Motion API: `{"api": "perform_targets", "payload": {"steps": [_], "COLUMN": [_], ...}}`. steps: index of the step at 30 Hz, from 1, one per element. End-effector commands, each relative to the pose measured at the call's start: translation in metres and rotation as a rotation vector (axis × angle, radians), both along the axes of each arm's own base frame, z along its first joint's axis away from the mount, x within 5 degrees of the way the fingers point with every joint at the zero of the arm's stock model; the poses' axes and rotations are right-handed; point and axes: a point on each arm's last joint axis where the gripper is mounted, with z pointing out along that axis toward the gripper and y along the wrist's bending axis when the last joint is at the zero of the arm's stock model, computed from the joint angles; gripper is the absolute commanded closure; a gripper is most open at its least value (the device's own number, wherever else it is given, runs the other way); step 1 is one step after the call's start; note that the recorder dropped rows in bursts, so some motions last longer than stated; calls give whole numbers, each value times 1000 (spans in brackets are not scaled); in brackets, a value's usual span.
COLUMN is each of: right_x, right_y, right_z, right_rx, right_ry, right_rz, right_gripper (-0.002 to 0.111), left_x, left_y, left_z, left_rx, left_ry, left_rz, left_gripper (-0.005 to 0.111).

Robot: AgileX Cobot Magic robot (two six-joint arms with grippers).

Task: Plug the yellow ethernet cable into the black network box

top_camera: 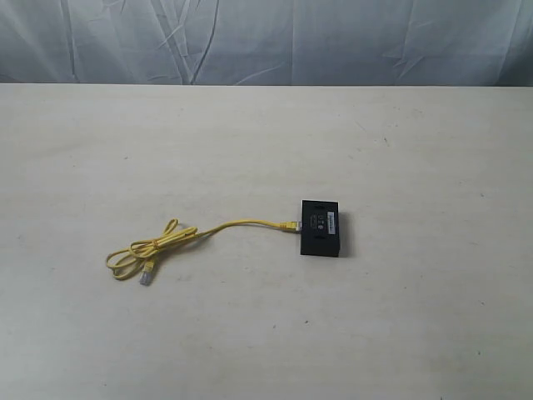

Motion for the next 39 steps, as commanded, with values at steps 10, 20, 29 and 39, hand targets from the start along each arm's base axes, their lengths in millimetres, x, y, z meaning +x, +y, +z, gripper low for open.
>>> {"api": "perform_targets", "payload": {"steps": [10, 20, 29, 39], "right_x": [17, 18, 18, 18], "right_y": [2, 0, -5, -5], "right_z": [-80, -81, -81, -81], "right_rx": [-17, -16, -10, -10], "right_ry": [92, 94, 95, 95], "right_rz": [-24, -63, -158, -157], "right_gripper": [109, 109, 109, 109], "left_x": [-1, -1, -1, -1], "left_y": [0, 0, 0, 0], "left_z": [0, 0, 0, 0], "left_rx": [-13, -13, -13, -13], "left_ry": [-10, -10, -10, -10], "left_rz": [4, 4, 4, 4], "left_gripper": [107, 107, 107, 107]}}
